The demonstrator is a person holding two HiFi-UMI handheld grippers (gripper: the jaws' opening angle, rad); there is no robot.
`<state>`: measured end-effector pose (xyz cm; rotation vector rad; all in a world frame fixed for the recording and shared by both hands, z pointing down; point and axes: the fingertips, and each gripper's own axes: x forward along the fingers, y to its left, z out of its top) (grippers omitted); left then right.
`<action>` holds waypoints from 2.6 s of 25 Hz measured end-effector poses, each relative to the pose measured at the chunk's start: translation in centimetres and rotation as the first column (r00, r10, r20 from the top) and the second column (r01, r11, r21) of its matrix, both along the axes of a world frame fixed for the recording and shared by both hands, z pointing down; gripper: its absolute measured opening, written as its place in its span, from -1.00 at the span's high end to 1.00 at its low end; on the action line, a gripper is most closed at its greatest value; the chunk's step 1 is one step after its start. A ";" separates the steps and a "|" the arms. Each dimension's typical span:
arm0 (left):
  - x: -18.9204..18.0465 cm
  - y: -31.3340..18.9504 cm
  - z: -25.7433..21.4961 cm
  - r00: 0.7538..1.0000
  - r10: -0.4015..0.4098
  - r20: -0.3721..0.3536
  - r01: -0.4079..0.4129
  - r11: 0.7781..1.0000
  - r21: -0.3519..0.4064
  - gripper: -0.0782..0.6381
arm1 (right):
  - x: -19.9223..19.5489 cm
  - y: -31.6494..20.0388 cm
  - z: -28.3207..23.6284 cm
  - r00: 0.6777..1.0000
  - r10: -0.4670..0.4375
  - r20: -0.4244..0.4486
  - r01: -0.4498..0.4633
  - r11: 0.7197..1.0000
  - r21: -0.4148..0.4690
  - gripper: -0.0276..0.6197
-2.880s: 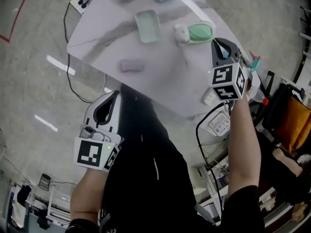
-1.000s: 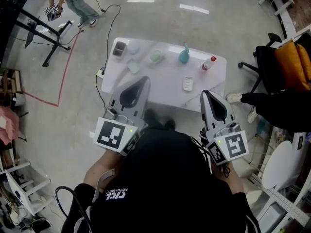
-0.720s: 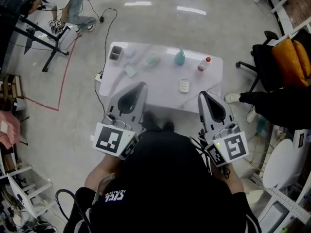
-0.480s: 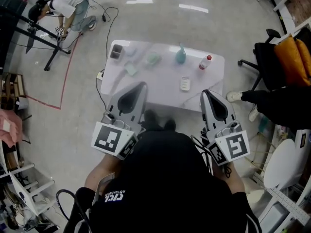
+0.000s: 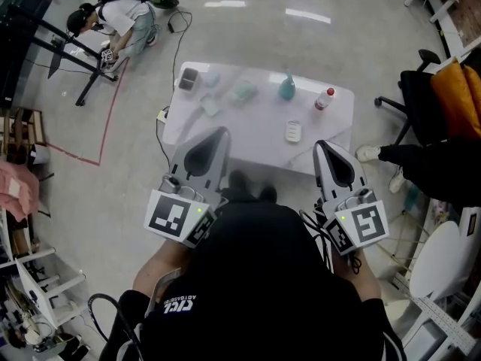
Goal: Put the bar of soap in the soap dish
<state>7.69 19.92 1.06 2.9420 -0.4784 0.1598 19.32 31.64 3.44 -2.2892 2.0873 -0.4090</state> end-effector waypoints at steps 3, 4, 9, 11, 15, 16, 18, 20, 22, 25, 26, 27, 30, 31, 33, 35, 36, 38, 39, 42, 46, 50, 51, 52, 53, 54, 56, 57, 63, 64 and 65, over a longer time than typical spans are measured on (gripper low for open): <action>-0.8 -0.1 -0.3 1.000 -0.019 0.005 0.019 1.000 0.013 0.76 | -0.6 -0.1 0.4 1.000 -0.012 0.007 0.012 1.000 0.000 0.86; -1.2 -0.1 -0.3 1.000 -0.022 0.007 0.022 1.000 0.022 0.76 | -0.8 -0.1 0.6 1.000 -0.014 0.009 0.014 1.000 0.000 0.86; -2.5 -0.4 -0.7 1.000 -0.028 0.010 0.027 0.998 0.054 0.76 | -1.6 -0.6 1.5 0.999 -0.018 0.028 0.018 1.000 -0.006 0.86; -3.4 -1.0 -0.2 0.998 -0.050 0.028 0.049 0.997 0.062 0.76 | -2.3 -0.9 1.8 0.999 -0.027 0.030 0.028 1.000 -0.013 0.86; -5.3 -2.8 0.9 0.990 -0.113 0.084 0.108 0.992 0.060 0.76 | -4.0 -2.0 2.2 0.998 -0.063 0.015 0.064 0.997 -0.042 0.86; -5.7 -3.4 1.3 0.989 -0.121 0.089 0.116 0.992 0.055 0.76 | -4.3 -2.5 2.4 0.997 -0.071 0.010 0.071 0.996 -0.050 0.86; -6.7 -4.6 2.0 0.986 -0.136 0.098 0.131 0.990 0.054 0.76 | -5.1 -3.5 3.1 0.997 -0.082 0.012 0.082 0.994 -0.072 0.86; -8.0 -5.8 2.7 0.984 -0.146 0.102 0.141 0.989 0.055 0.76 | -6.2 -4.8 3.8 0.995 -0.095 0.018 0.097 0.991 -0.096 0.86; -9.5 -7.2 3.2 0.983 -0.150 0.105 0.145 0.988 0.050 0.76 | -7.6 -6.6 4.1 0.994 -0.109 0.014 0.110 0.988 -0.110 0.86; -12.0 -9.6 3.8 0.985 -0.146 0.094 0.143 0.989 0.039 0.76 | -10.2 -10.0 4.0 0.992 -0.127 0.006 0.127 0.985 -0.114 0.86; -12.8 -10.4 4.1 0.985 -0.144 0.091 0.142 0.989 0.035 0.76 | -11.1 -11.2 3.9 0.991 -0.132 0.011 0.133 0.985 -0.107 0.86; -13.6 -11.3 4.3 0.986 -0.141 0.089 0.139 0.990 0.028 0.76 | -12.0 -12.5 3.8 0.990 -0.138 0.024 0.139 0.985 -0.100 0.86; -15.8 -13.9 5.3 0.988 -0.128 0.081 0.129 0.992 -0.002 0.76 | -14.5 -16.1 3.8 0.987 -0.145 0.064 0.150 0.984 -0.092 0.86; -16.5 -14.9 5.6 0.988 -0.130 0.080 0.131 0.991 -0.010 0.76 | -15.2 -17.2 3.8 0.988 -0.144 0.060 0.150 0.984 -0.096 0.86; -17.8 -16.8 6.0 0.988 -0.134 0.075 0.136 0.990 -0.024 0.76 | -16.4 -19.1 4.0 0.988 -0.147 0.046 0.151 0.982 -0.111 0.86; -18.9 -18.6 6.7 0.988 -0.139 0.070 0.142 0.989 -0.039 0.76 | -17.3 -20.7 4.7 0.987 -0.157 0.046 0.162 0.977 -0.136 0.86; -19.3 -19.4 7.2 0.987 -0.144 0.073 0.148 0.988 -0.052 0.76 | -17.6 -21.3 5.2 0.985 -0.163 0.052 0.169 0.974 -0.153 0.86; -20.3 -20.8 8.5 0.984 -0.161 0.078 0.167 0.983 -0.081 0.76 | -18.1 -22.4 6.7 0.983 -0.172 0.063 0.181 0.965 -0.192 0.86; -20.7 -21.4 9.2 0.982 -0.169 0.083 0.177 0.980 -0.091 0.76 | -18.3 -23.0 7.4 0.982 -0.178 0.067 0.188 0.959 -0.211 0.86; -21.6 -23.1 11.5 0.976 -0.192 0.104 0.204 0.972 -0.119 0.76 | -19.3 -24.8 9.4 0.974 -0.215 0.068 0.226 0.938 -0.262 0.86; -21.4 -25.3 13.9 0.969 -0.224 0.105 0.238 0.958 -0.160 0.76 | -20.1 -27.5 12.4 0.954 -0.293 0.067 0.299 0.903 -0.310 0.86; -20.5 -26.2 17.9 0.973 -0.206 0.105 0.224 0.952 -0.208 0.76 | -20.2 -29.9 16.7 0.937 -0.338 0.088 0.347 0.876 -0.336 0.86; -20.4 -26.4 19.2 0.971 -0.207 0.116 0.228 0.948 -0.223 0.76 | -20.2 -30.6 18.2 0.933 -0.348 0.096 0.359 0.867 -0.346 0.86; -20.4 -26.5 20.6 0.969 -0.211 0.128 0.237 0.941 -0.242 0.76 | -20.2 -31.1 19.6 0.928 -0.357 0.104 0.370 0.857 -0.359 0.86; -20.4 -26.6 21.9 0.966 -0.217 0.139 0.247 0.933 -0.261 0.76 | -20.2 -31.5 21.0 0.924 -0.366 0.109 0.379 0.847 -0.372 0.86; -20.4 -26.6 23.2 0.963 -0.222 0.150 0.256 0.926 -0.276 0.76 | -20.2 -31.9 22.4 0.920 -0.376 0.108 0.388 0.838 -0.383 0.86; -20.3 -26.9 26.0 0.958 -0.232 0.169 0.274 0.914 -0.298 0.76 | -20.2 -32.6 25.1 0.913 -0.395 0.101 0.401 0.824 -0.400 0.86; -20.3 -27.0 27.5 0.955 -0.237 0.180 0.284 0.908 -0.309 0.76 | -20.3 -32.9 26.4 0.910 -0.401 0.107 0.408 0.817 -0.407 0.86; -21.0 -26.7 36.2 0.934 -0.250 0.256 0.330 0.877 -0.348 0.76 | -19.9 -33.1 34.2 0.904 -0.384 0.188 0.428 0.787 -0.444 0.86; -21.0 -26.3 37.3 0.932 -0.245 0.267 0.332 0.873 -0.357 0.76 | -19.7 -33.0 35.5 0.903 -0.389 0.182 0.428 0.779 -0.458 0.86; -21.0 -26.1 38.3 0.929 -0.244 0.278 0.338 0.866 -0.368 0.76 | -19.7 -32.8 36.7 0.900 -0.403 0.169 0.432 0.767 -0.474 0.86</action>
